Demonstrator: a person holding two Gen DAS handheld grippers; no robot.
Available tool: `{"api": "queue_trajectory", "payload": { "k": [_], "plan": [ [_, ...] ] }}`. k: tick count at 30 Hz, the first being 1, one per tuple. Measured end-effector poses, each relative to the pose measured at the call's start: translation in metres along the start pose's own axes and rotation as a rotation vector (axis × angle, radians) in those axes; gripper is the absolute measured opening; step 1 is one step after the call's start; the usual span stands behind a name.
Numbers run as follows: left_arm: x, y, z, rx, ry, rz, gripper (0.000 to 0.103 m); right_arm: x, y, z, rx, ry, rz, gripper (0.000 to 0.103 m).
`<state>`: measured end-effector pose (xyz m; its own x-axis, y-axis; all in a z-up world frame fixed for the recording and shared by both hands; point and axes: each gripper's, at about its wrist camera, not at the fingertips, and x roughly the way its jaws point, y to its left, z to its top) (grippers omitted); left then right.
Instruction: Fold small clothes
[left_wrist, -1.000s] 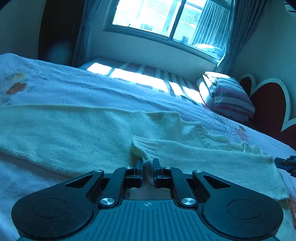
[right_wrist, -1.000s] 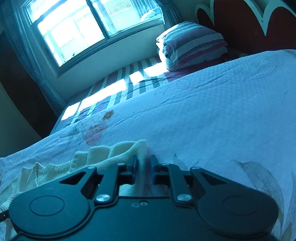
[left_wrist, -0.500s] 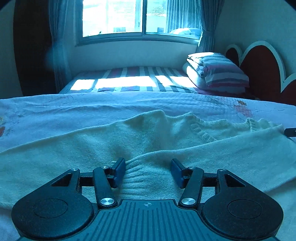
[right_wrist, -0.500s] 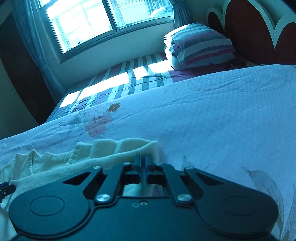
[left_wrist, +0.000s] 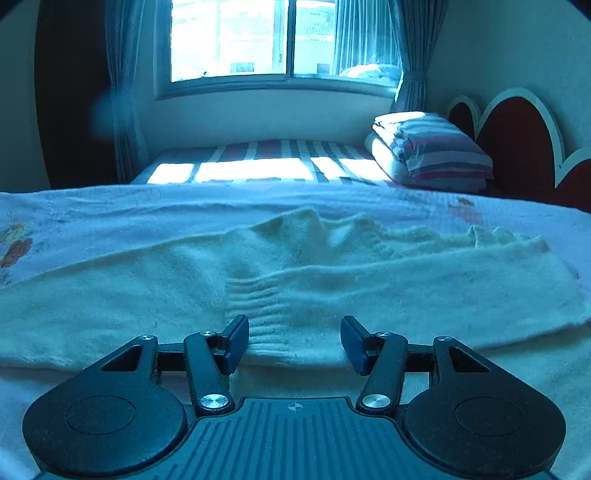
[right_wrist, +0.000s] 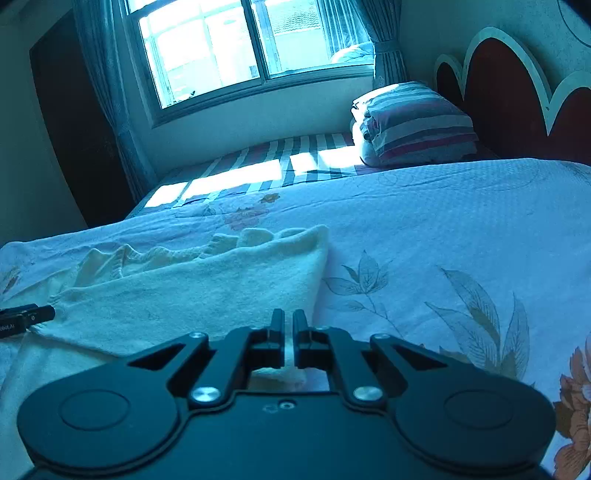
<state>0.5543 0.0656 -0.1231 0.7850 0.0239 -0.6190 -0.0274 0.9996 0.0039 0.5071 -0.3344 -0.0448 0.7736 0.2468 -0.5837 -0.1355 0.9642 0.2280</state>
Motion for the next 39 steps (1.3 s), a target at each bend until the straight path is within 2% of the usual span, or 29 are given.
{"api": "queue_trajectory", "payload": {
  "k": [3, 5, 7, 10, 14, 16, 18, 21, 23, 27, 32, 33, 35, 36, 38, 39],
  "plan": [
    [-0.002, -0.004, -0.006, 0.029, -0.016, 0.020, 0.055, 0.015, 0.002, -0.022, -0.036, 0.091, -0.022, 0.005],
    [-0.016, 0.005, -0.001, -0.004, -0.027, 0.011, 0.055, 0.012, 0.005, -0.020, -0.035, 0.078, -0.034, 0.008],
    [-0.034, 0.024, -0.005, -0.073, -0.045, 0.005, 0.055, 0.001, 0.007, -0.012, -0.011, 0.041, -0.027, 0.018],
    [-0.060, 0.066, -0.021, -0.182, -0.045, 0.033, 0.055, -0.014, 0.012, -0.007, -0.012, -0.001, -0.026, 0.020],
    [-0.093, 0.149, -0.048, -0.371, -0.045, 0.118, 0.056, -0.022, 0.019, -0.009, 0.000, 0.016, -0.016, 0.021],
    [-0.103, 0.190, -0.061, -0.515, -0.040, 0.134, 0.056, -0.023, 0.026, -0.012, -0.006, 0.025, -0.018, 0.021],
    [-0.112, 0.239, -0.078, -0.711, -0.070, 0.125, 0.056, -0.024, 0.036, -0.015, -0.012, 0.032, -0.014, 0.023],
    [-0.104, 0.291, -0.100, -0.937, -0.122, 0.087, 0.056, -0.022, 0.053, -0.018, -0.022, 0.047, -0.014, 0.023],
    [-0.098, 0.310, -0.109, -1.007, -0.152, 0.062, 0.056, -0.019, 0.064, -0.018, -0.020, 0.058, -0.007, 0.023],
    [-0.081, 0.339, -0.119, -1.123, -0.208, 0.020, 0.056, -0.015, 0.087, -0.019, -0.022, 0.063, -0.001, 0.023],
    [-0.059, 0.362, -0.111, -1.156, -0.249, -0.002, 0.053, -0.015, 0.113, -0.014, -0.031, 0.054, -0.010, 0.023],
    [-0.056, 0.367, -0.109, -1.168, -0.253, -0.006, 0.048, -0.016, 0.116, -0.014, -0.031, 0.050, -0.012, 0.023],
    [-0.048, 0.376, -0.111, -1.197, -0.237, 0.020, 0.026, -0.019, 0.120, -0.011, -0.033, 0.041, -0.020, 0.023],
    [-0.043, 0.382, -0.113, -1.211, -0.207, 0.048, 0.003, -0.021, 0.120, -0.011, -0.033, 0.037, -0.024, 0.023],
    [-0.037, 0.388, -0.116, -1.223, -0.217, 0.023, 0.003, -0.024, 0.118, -0.010, -0.028, 0.033, -0.038, 0.023],
    [-0.039, 0.386, -0.110, -1.186, -0.209, 0.041, 0.003, -0.025, 0.116, -0.009, -0.024, 0.031, -0.044, 0.023]
  ]
}}
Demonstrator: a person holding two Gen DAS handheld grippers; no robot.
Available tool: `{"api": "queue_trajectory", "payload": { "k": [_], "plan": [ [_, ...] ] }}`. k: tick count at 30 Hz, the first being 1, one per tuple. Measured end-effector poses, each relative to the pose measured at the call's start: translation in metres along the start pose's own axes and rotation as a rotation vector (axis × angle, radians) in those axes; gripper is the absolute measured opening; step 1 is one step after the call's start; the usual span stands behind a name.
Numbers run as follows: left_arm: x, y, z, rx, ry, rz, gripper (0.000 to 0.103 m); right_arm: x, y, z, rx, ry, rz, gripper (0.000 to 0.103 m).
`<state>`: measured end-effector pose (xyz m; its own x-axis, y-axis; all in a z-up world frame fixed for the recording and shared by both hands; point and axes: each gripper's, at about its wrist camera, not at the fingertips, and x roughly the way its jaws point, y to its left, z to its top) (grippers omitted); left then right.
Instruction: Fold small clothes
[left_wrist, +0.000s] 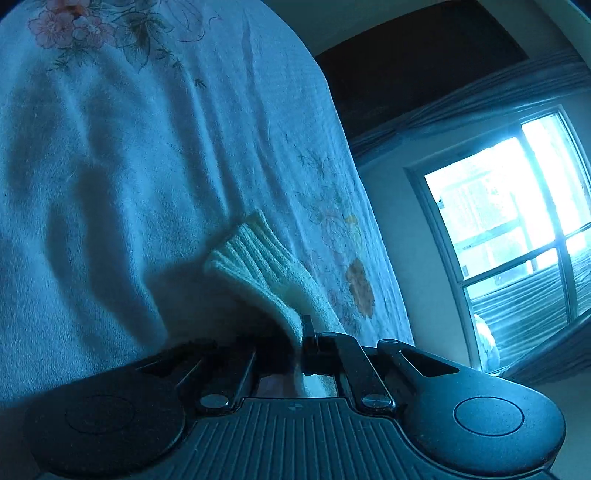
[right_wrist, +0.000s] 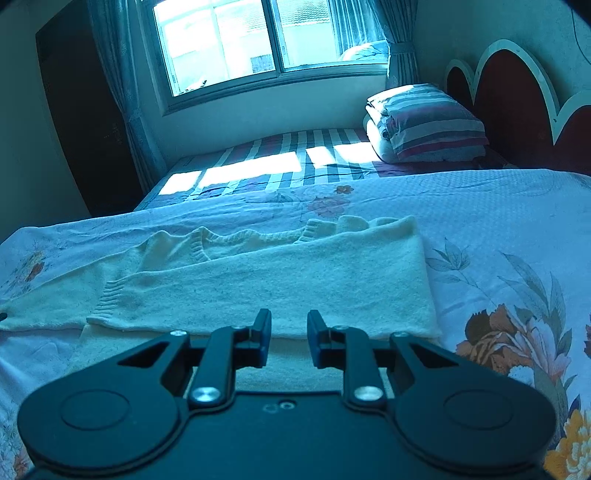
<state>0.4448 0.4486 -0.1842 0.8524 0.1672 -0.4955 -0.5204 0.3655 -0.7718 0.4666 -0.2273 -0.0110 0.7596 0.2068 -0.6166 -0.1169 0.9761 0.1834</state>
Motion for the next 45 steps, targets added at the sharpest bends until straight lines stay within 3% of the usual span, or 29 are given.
{"api": "queue_trajectory", "payload": {
  "k": [4, 8, 12, 18, 23, 30, 36, 42, 45],
  "plan": [
    [-0.015, -0.040, -0.001, 0.106, -0.059, -0.053, 0.002, -0.009, -0.014, -0.001, 0.034, -0.016, -0.018, 0.023],
    [-0.025, -0.118, -0.017, 0.263, -0.107, -0.190, 0.002, -0.018, -0.038, -0.004, 0.091, -0.035, -0.039, 0.023],
    [-0.024, -0.207, -0.068, 0.451, -0.099, -0.330, 0.002, -0.027, -0.066, -0.009, 0.146, -0.058, -0.071, 0.023],
    [-0.006, -0.291, -0.164, 0.629, -0.028, -0.403, 0.002, -0.044, -0.106, -0.016, 0.176, -0.072, -0.094, 0.023],
    [-0.018, -0.330, -0.245, 0.792, 0.048, -0.431, 0.002, -0.061, -0.143, -0.020, 0.204, -0.084, -0.124, 0.023],
    [-0.015, -0.368, -0.357, 1.153, 0.135, -0.346, 0.002, -0.075, -0.184, -0.033, 0.236, -0.076, -0.156, 0.023],
    [-0.021, -0.377, -0.425, 1.386, 0.208, -0.350, 0.002, -0.082, -0.209, -0.044, 0.269, -0.070, -0.173, 0.023],
    [-0.038, -0.381, -0.479, 1.509, 0.238, -0.407, 0.002, -0.092, -0.231, -0.051, 0.291, -0.070, -0.196, 0.023],
    [-0.031, -0.381, -0.501, 1.551, 0.304, -0.412, 0.003, -0.096, -0.240, -0.054, 0.302, -0.067, -0.205, 0.023]
  ]
}}
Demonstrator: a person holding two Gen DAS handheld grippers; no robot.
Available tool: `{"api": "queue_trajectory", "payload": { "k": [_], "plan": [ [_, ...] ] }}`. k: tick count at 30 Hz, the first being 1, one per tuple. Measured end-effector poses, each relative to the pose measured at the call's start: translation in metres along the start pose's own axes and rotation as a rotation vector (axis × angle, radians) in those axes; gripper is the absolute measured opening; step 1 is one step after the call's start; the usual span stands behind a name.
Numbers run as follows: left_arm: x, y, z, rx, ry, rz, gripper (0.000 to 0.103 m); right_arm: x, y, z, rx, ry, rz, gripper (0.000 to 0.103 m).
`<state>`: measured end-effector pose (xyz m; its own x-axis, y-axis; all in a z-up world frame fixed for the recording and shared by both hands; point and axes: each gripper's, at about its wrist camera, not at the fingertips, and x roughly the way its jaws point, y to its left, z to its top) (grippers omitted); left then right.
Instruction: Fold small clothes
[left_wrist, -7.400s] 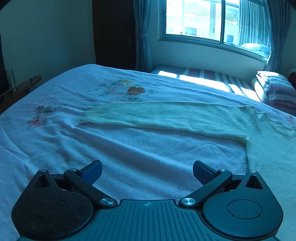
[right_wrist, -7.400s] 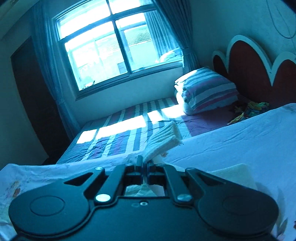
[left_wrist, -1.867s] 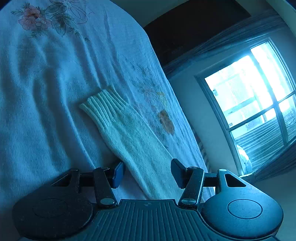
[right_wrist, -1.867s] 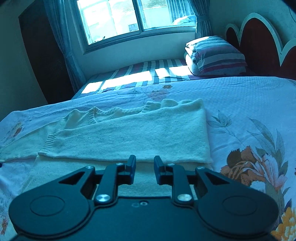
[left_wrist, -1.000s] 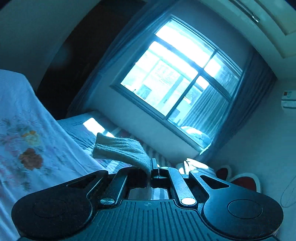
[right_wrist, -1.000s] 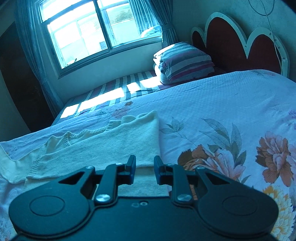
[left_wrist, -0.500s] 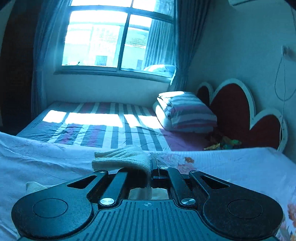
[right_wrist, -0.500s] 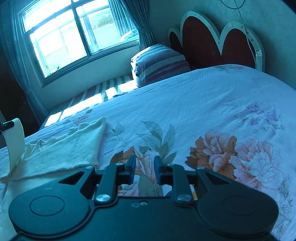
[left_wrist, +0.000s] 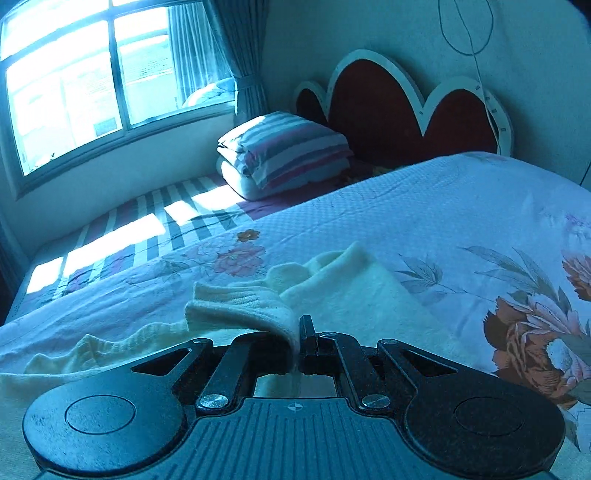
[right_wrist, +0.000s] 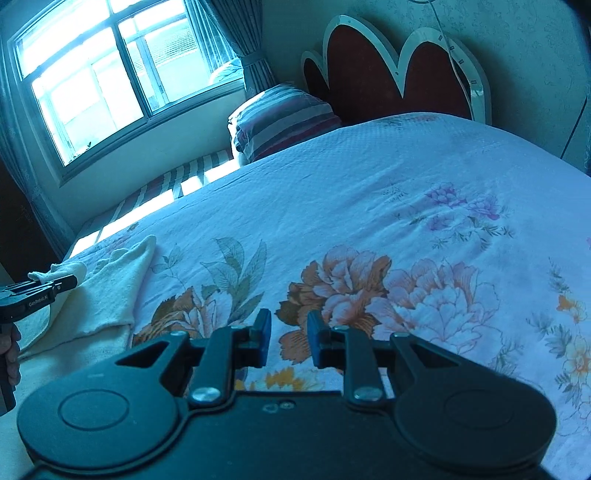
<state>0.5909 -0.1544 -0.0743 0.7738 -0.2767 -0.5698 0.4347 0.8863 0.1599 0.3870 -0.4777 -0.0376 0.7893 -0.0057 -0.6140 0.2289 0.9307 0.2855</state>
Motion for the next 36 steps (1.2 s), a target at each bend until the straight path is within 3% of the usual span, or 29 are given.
{"api": "queue_trajectory", "payload": {
  "k": [2, 3, 4, 6, 7, 11, 14, 16, 18, 21, 25, 31, 36],
  "plan": [
    [0.011, -0.008, 0.000, 0.037, 0.029, -0.012, 0.003, -0.001, -0.003, 0.000, 0.009, 0.004, 0.000, 0.024],
    [0.011, -0.012, -0.001, 0.046, 0.032, -0.017, 0.017, -0.001, -0.005, 0.000, 0.012, 0.007, 0.001, 0.024],
    [0.005, -0.013, -0.002, 0.036, 0.022, -0.053, 0.047, -0.001, -0.005, 0.000, 0.011, 0.007, 0.001, 0.024],
    [-0.015, -0.011, -0.006, -0.004, -0.050, -0.082, 0.085, -0.002, -0.004, 0.000, 0.012, 0.006, 0.004, 0.024],
    [-0.031, -0.008, -0.010, -0.018, -0.095, -0.060, 0.086, -0.003, -0.003, 0.000, 0.013, 0.003, 0.008, 0.024],
    [-0.082, 0.031, -0.046, -0.128, -0.119, 0.067, 0.086, 0.001, 0.013, 0.005, 0.013, -0.001, 0.047, 0.024],
    [-0.106, 0.075, -0.083, -0.189, -0.089, 0.238, 0.083, 0.013, 0.042, 0.009, 0.019, 0.008, 0.152, 0.024],
    [-0.120, 0.103, -0.106, -0.229, -0.050, 0.334, 0.073, 0.027, 0.073, 0.009, 0.013, 0.020, 0.237, 0.024],
    [-0.126, 0.129, -0.126, -0.264, -0.002, 0.406, 0.072, 0.044, 0.101, 0.008, 0.015, 0.042, 0.308, 0.023],
    [-0.125, 0.157, -0.145, -0.303, 0.057, 0.446, 0.068, 0.071, 0.138, 0.005, 0.038, 0.088, 0.384, 0.023],
    [-0.115, 0.178, -0.158, -0.338, 0.096, 0.453, 0.068, 0.102, 0.162, -0.001, 0.114, 0.146, 0.408, 0.025],
    [-0.099, 0.194, -0.169, -0.370, 0.091, 0.429, 0.068, 0.127, 0.175, -0.012, 0.217, 0.203, 0.382, 0.026],
    [-0.098, 0.196, -0.169, -0.362, 0.084, 0.419, 0.068, 0.134, 0.188, -0.008, 0.220, 0.176, 0.314, 0.023]
  ]
}}
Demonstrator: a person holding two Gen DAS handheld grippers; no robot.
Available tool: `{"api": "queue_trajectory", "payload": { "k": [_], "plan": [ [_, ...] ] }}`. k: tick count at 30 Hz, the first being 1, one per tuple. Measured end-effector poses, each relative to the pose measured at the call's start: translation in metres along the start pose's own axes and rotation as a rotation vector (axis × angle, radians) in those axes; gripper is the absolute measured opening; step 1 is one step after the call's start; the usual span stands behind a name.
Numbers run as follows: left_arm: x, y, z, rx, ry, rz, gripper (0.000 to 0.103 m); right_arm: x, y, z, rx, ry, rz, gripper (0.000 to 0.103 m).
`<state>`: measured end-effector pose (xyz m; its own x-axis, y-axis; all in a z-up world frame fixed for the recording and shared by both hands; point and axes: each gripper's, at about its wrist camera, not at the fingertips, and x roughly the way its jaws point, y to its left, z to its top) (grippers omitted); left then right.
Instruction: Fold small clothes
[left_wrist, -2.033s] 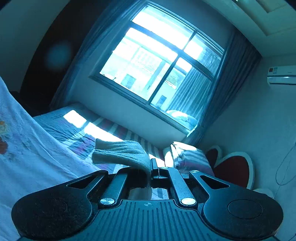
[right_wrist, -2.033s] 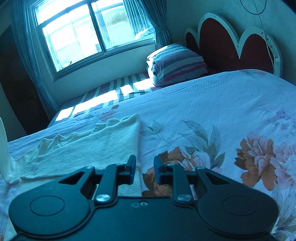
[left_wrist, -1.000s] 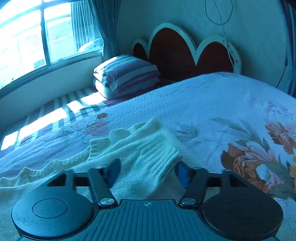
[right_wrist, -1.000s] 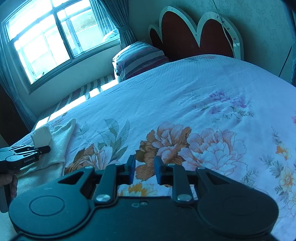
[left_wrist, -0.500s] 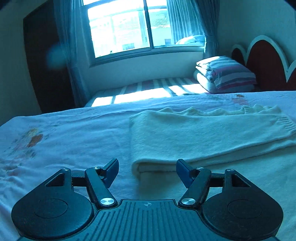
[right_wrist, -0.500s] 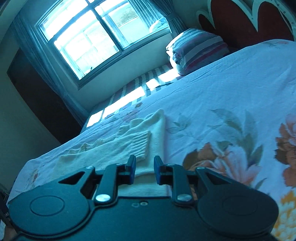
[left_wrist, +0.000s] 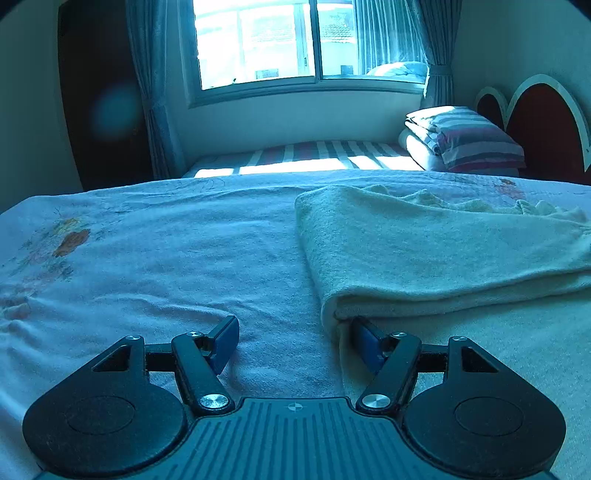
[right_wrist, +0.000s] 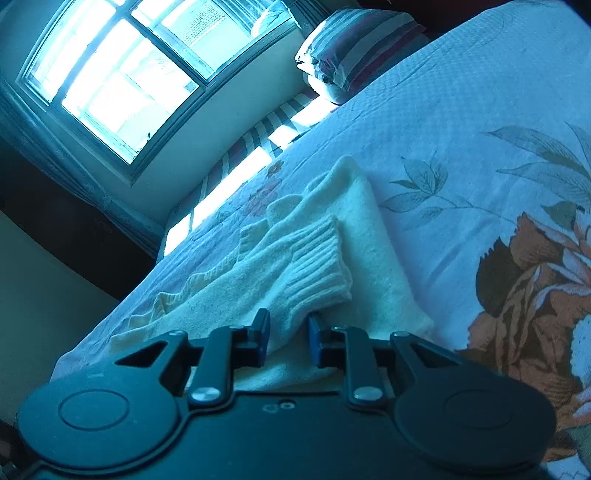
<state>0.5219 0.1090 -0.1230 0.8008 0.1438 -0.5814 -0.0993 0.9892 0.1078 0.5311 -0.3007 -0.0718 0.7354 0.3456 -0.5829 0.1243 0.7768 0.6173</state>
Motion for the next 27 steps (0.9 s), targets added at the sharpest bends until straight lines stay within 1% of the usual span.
{"api": "queue_trajectory", "payload": {
  "k": [4, 5, 6, 7, 9, 11, 13, 14, 16, 18, 19, 22, 24, 27],
  "plan": [
    [0.000, 0.003, 0.001, -0.010, 0.000, -0.016, 0.068, -0.004, 0.006, 0.003, 0.007, -0.035, -0.038, 0.025],
    [0.000, 0.003, 0.001, -0.006, -0.003, -0.016, 0.068, -0.006, 0.004, 0.002, 0.022, -0.043, -0.033, 0.021],
    [-0.001, 0.002, 0.002, 0.001, -0.008, -0.014, 0.068, -0.007, 0.002, 0.002, 0.035, -0.048, -0.024, 0.012],
    [-0.001, 0.002, 0.002, 0.001, -0.013, -0.013, 0.068, -0.008, 0.000, 0.001, 0.031, -0.046, -0.007, 0.005],
    [0.000, 0.004, 0.002, -0.004, -0.014, -0.018, 0.068, -0.017, 0.007, 0.000, -0.026, -0.069, -0.009, 0.005],
    [0.001, 0.006, 0.002, -0.008, -0.016, -0.022, 0.068, -0.031, 0.016, 0.001, -0.076, -0.108, 0.007, 0.005],
    [0.002, 0.007, 0.001, -0.010, -0.019, -0.027, 0.067, -0.044, 0.022, -0.002, -0.119, -0.133, -0.002, 0.005],
    [0.003, 0.006, 0.000, -0.010, -0.019, -0.031, 0.066, -0.048, 0.021, -0.003, -0.126, -0.136, -0.011, 0.005],
    [0.003, 0.005, 0.000, -0.004, -0.022, -0.030, 0.064, -0.048, 0.012, -0.006, -0.115, -0.137, -0.061, 0.005],
    [0.004, 0.004, -0.001, 0.002, -0.024, -0.027, 0.064, -0.036, -0.001, -0.007, -0.086, -0.095, -0.118, 0.005],
    [0.004, 0.004, -0.001, 0.000, -0.024, -0.027, 0.064, -0.032, -0.006, -0.008, -0.077, -0.077, -0.121, 0.005],
    [0.001, 0.006, 0.000, -0.011, -0.043, -0.022, 0.064, -0.030, -0.008, -0.012, -0.089, -0.065, -0.108, 0.005],
    [0.000, 0.008, -0.001, -0.014, -0.050, 0.006, 0.064, -0.031, -0.005, -0.011, -0.097, -0.071, -0.100, 0.005],
    [0.008, 0.015, -0.004, -0.033, -0.001, 0.017, 0.064, -0.034, -0.007, -0.009, -0.102, -0.102, -0.103, 0.005]
  ]
}}
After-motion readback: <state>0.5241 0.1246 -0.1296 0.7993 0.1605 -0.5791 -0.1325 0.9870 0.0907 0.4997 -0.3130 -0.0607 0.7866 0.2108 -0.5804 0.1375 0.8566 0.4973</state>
